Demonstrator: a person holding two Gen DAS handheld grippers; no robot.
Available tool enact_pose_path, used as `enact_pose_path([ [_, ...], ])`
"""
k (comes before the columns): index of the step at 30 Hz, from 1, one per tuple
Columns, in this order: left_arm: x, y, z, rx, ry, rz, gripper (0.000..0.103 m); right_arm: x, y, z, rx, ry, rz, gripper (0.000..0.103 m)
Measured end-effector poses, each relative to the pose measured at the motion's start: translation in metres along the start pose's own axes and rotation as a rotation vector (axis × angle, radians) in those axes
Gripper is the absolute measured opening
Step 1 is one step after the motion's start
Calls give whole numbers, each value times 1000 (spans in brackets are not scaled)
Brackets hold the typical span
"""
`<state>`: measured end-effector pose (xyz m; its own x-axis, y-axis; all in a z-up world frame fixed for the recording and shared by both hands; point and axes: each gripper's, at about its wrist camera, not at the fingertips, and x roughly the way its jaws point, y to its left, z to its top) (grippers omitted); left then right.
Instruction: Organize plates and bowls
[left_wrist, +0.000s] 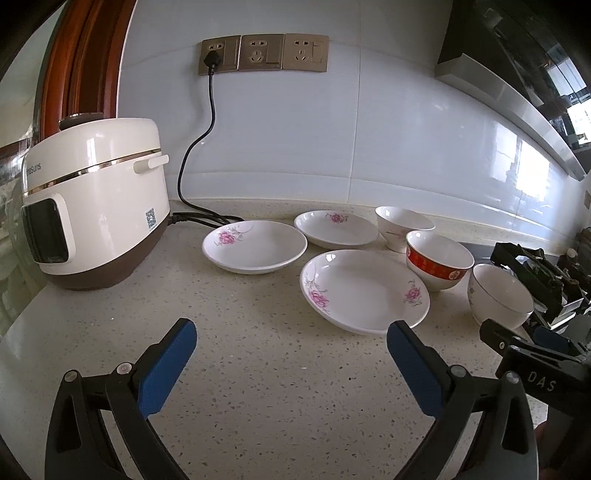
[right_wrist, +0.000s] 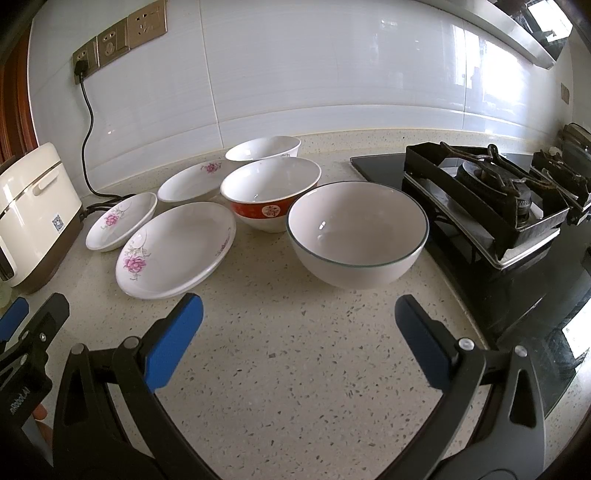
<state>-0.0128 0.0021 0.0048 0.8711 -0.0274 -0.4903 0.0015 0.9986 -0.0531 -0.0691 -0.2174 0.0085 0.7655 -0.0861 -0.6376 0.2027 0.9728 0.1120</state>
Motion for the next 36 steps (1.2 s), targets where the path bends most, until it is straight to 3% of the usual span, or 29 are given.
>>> enact_pose_path([
  [36,1,1,0,-1,1,1,103,1,-2,-1,11,3,6,103],
])
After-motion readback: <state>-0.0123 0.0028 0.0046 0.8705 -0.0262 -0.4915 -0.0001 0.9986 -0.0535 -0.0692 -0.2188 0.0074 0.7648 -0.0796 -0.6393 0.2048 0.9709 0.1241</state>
